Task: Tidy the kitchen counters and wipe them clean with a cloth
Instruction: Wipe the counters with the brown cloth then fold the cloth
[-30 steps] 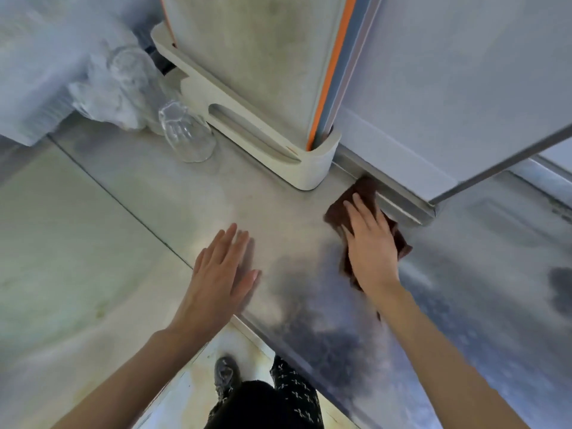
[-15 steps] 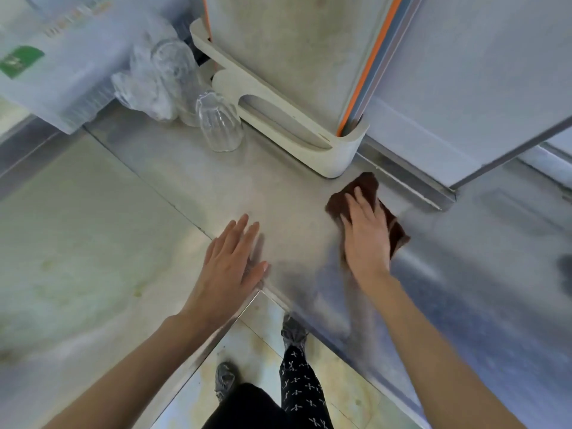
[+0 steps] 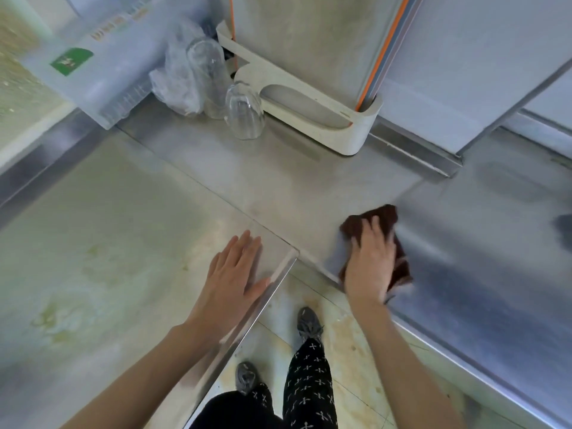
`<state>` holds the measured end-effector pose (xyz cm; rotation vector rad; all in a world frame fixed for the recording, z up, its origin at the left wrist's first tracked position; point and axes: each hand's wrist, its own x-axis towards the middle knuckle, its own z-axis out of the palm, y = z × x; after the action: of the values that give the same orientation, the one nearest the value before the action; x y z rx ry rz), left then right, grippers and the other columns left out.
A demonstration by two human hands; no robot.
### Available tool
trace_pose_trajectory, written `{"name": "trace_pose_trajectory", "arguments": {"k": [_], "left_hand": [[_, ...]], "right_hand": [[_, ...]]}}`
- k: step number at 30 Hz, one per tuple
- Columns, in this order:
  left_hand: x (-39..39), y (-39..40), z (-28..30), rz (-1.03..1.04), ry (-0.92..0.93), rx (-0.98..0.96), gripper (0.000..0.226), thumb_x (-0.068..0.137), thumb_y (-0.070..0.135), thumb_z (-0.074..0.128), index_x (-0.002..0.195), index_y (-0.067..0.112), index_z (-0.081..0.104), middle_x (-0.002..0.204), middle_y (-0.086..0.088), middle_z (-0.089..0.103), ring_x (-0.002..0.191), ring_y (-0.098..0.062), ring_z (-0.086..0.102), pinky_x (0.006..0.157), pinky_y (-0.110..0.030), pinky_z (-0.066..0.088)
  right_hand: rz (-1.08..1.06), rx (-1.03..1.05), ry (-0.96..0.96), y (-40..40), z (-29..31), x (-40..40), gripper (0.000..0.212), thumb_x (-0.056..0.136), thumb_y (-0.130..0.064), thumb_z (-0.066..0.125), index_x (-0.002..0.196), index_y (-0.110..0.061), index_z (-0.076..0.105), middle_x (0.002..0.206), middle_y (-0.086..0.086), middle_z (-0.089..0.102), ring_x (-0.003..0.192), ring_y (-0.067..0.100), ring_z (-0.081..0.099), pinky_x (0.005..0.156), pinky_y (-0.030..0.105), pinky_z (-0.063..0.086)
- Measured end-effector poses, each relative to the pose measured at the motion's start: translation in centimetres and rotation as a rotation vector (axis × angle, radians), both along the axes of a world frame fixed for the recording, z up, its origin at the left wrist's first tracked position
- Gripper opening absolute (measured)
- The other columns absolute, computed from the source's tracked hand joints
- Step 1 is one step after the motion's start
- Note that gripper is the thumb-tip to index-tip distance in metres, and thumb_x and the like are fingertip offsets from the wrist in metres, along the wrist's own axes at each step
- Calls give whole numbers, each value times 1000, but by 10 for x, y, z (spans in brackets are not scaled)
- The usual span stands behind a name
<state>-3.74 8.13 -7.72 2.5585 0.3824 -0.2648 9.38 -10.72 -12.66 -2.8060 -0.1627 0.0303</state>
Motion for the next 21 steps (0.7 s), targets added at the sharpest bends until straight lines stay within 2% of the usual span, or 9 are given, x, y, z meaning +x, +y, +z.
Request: {"name": "trace_pose_trajectory", "arguments": {"k": [3, 6, 7, 9, 11, 13, 15, 18, 21], "left_hand": [[-12, 3, -3, -2, -1, -6, 82, 73, 65, 18, 144, 25, 11, 156, 1, 7, 144, -18, 4, 113, -28, 4], [-22, 10, 3, -9, -29, 5, 79, 78, 63, 26, 145, 24, 10, 156, 3, 4, 144, -16, 1, 113, -27, 1], [-26, 14, 4, -3, -31, 8, 75, 83, 60, 33, 145, 24, 10, 156, 3, 3, 144, -16, 0, 114, -29, 2], [-36, 26, 5, 18, -55, 13, 71, 86, 55, 40, 144, 24, 13, 156, 3, 5, 144, -17, 2, 116, -34, 7], [-47, 38, 4, 32, -74, 26, 76, 80, 61, 32, 143, 23, 16, 155, 2, 9, 144, -19, 6, 114, -34, 10], [-58, 48, 3, 52, -57, 19, 80, 74, 64, 23, 143, 24, 16, 155, 3, 9, 143, -18, 6, 113, -30, 9], [-68, 55, 3, 70, -51, 10, 82, 73, 65, 20, 144, 24, 14, 156, 3, 8, 143, -17, 4, 113, -30, 8], [-82, 67, 2, 83, -47, 18, 84, 73, 66, 20, 144, 22, 14, 155, 2, 7, 141, -13, 2, 116, -36, 10], [-88, 80, 1, 107, -47, 6, 84, 73, 67, 21, 144, 23, 12, 155, 4, 5, 139, -8, -1, 114, -32, 7]], "right_hand": [[443, 71, -64, 48, -8, -35, 53, 71, 0, 71, 122, -7, 58, 132, 10, 56, 121, 39, 51, 99, 51, 44], [827, 68, -102, 46, 2, -20, 44, 76, -3, 56, 119, -9, 62, 128, 10, 60, 114, 36, 58, 96, 39, 46], [784, 81, -76, 43, 7, -6, 42, 82, -4, 49, 122, -10, 59, 133, 10, 56, 118, 35, 55, 102, 35, 39], [477, 111, 39, 40, 10, 23, 38, 93, -8, 43, 130, -10, 52, 143, 9, 45, 127, 33, 44, 109, 38, 29], [244, 191, 97, 56, 12, 28, 37, 97, -17, 40, 132, -8, 49, 146, 10, 40, 133, 35, 34, 113, 42, 24], [397, 200, 109, 83, 15, -5, 41, 95, -27, 40, 128, -6, 53, 142, 12, 45, 133, 38, 36, 110, 46, 29], [736, 190, 61, 95, 12, -52, 46, 88, -36, 41, 124, -12, 58, 137, 7, 52, 130, 38, 42, 104, 52, 36], [1175, 60, 119, 85, 4, -95, 47, 88, -37, 49, 134, -29, 45, 145, -9, 42, 138, 28, 27, 108, 48, 20], [1176, -96, -46, 93, 3, -59, 54, 86, -54, 34, 136, -36, 39, 145, -11, 41, 135, 29, 37, 106, 51, 32]]}}
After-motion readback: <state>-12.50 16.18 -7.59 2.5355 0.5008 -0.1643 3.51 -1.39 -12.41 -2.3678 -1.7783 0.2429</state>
